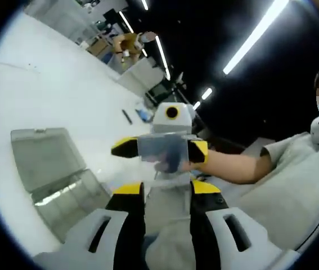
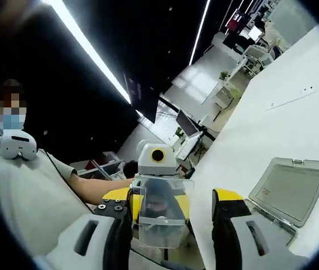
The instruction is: Insert the divider into the dual guide fixture by aligning both edges with the guide slots and pushing it downward to the bottom, including one-sided entry, uneven engagement, binding, and posture correction.
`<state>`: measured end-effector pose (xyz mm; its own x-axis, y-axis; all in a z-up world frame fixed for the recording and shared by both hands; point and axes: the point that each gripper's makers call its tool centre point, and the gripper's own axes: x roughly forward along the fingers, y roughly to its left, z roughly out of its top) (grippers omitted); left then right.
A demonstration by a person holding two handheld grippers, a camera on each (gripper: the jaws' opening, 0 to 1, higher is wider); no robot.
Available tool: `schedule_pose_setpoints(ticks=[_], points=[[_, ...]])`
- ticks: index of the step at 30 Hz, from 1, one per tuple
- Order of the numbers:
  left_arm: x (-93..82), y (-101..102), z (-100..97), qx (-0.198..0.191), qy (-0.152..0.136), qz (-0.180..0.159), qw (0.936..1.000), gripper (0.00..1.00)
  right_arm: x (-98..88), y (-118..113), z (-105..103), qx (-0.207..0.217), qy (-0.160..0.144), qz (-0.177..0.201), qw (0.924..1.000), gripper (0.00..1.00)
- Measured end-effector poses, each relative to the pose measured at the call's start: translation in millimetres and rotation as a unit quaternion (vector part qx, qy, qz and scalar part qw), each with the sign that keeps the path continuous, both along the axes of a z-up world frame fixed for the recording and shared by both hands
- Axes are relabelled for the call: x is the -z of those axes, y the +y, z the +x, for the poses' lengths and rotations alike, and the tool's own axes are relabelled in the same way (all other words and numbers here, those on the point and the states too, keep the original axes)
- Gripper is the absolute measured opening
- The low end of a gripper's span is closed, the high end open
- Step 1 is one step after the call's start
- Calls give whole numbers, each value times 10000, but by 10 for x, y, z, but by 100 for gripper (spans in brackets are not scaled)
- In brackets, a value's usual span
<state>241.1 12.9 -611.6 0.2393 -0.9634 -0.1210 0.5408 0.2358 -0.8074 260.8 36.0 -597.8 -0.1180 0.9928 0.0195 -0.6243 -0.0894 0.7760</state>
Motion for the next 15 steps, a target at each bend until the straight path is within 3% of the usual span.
schedule_pose_setpoints(ticks=[15], points=[[-3, 2, -22, 49, 13, 15, 10000, 26, -70, -8, -22, -87, 127, 173, 9997, 33]])
